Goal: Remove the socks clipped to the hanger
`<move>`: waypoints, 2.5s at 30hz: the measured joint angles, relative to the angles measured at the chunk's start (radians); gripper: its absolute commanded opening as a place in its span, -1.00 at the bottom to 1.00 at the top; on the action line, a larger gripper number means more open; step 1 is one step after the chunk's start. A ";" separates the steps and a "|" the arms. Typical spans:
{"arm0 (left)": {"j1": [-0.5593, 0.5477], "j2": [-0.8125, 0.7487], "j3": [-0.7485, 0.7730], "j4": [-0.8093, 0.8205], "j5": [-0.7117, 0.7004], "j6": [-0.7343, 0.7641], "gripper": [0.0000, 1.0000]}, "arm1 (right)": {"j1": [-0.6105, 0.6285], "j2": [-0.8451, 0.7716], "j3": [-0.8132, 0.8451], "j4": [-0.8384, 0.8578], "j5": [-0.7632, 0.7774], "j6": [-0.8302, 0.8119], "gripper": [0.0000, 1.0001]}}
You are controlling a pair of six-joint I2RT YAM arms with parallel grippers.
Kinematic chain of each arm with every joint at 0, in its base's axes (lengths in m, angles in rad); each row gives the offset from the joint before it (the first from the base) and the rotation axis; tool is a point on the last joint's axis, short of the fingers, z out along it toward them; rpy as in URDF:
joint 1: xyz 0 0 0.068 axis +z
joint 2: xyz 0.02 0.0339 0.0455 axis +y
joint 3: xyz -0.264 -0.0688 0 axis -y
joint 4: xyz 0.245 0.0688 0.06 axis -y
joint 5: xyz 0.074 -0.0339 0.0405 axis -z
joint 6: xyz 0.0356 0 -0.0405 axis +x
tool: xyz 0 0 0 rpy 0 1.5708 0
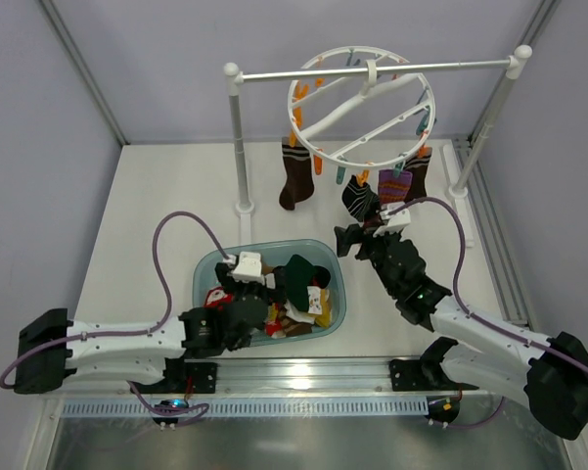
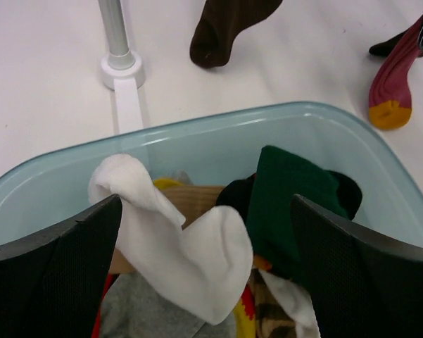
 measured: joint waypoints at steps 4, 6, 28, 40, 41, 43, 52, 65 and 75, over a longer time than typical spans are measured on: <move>0.108 0.029 0.076 0.079 0.126 0.092 0.99 | 0.000 -0.028 -0.024 0.014 -0.003 -0.014 0.99; 0.159 0.055 0.111 0.112 0.195 0.123 0.99 | 0.000 -0.042 -0.041 0.026 -0.007 -0.021 0.99; 0.470 0.585 0.417 0.425 0.572 0.262 0.99 | 0.000 -0.191 -0.177 0.108 -0.003 -0.077 0.99; 0.599 0.936 0.682 0.606 0.531 0.269 0.99 | 0.000 -0.307 -0.235 0.128 -0.005 -0.109 0.99; 0.606 0.955 0.691 0.615 0.527 0.266 0.99 | 0.000 -0.309 -0.238 0.130 -0.006 -0.111 0.99; 0.616 0.993 0.711 0.626 0.525 0.255 0.99 | 0.000 -0.309 -0.243 0.134 -0.008 -0.118 0.99; 0.628 1.084 0.716 0.773 0.532 0.245 -1.00 | 0.000 -0.250 -0.245 0.160 -0.022 -0.137 0.99; 0.625 0.841 0.291 1.065 0.560 0.238 -1.00 | 0.015 -0.090 -0.119 0.152 -0.202 -0.151 0.99; 0.625 0.623 0.127 1.112 0.626 0.216 -1.00 | 0.156 0.077 0.306 0.037 -0.325 -0.156 0.99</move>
